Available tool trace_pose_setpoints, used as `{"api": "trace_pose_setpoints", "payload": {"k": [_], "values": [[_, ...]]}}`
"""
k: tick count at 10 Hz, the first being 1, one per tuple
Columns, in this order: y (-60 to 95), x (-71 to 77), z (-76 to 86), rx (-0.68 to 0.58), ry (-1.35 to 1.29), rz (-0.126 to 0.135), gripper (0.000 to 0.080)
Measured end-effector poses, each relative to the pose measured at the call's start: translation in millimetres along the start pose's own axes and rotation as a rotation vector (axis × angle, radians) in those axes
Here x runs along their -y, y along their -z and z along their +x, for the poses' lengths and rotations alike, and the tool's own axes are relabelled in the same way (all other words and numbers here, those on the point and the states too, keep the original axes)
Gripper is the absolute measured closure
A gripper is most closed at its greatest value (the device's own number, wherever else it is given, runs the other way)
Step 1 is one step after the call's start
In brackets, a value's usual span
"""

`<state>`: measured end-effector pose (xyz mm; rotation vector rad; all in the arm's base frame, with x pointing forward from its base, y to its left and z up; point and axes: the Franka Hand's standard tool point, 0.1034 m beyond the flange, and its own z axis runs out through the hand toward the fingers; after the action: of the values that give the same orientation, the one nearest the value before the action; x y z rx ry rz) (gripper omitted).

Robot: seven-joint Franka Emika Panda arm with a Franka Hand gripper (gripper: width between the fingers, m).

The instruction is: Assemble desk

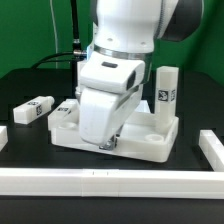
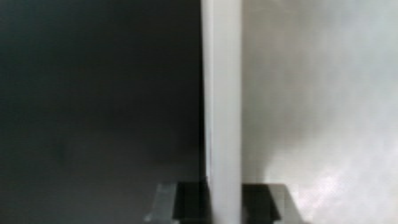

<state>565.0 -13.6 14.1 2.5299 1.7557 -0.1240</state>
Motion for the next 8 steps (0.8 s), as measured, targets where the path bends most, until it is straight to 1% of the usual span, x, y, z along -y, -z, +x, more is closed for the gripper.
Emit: {"api": "trace_pose_setpoints", "payload": {"k": [1,2,4,6,7,8], "values": [[-0.1,-4.8,10.9,-0.001,0.03,0.0,0.0739],[0.8,-8.9,16.6,0.0,0.059,-0.002,0.0739],[0.2,-9.2,13.9,0.001,0.056,-0.002,0.0739],[0.4,-9.3,14.4,0.003,0.063,-0.002,0.0739],[1.6,-9.4,20.4,0.012,0.116,-0.004,0.0739],[3.6,-11.9,30.7,0.019,0.192,-0.005,0.0739]]}}
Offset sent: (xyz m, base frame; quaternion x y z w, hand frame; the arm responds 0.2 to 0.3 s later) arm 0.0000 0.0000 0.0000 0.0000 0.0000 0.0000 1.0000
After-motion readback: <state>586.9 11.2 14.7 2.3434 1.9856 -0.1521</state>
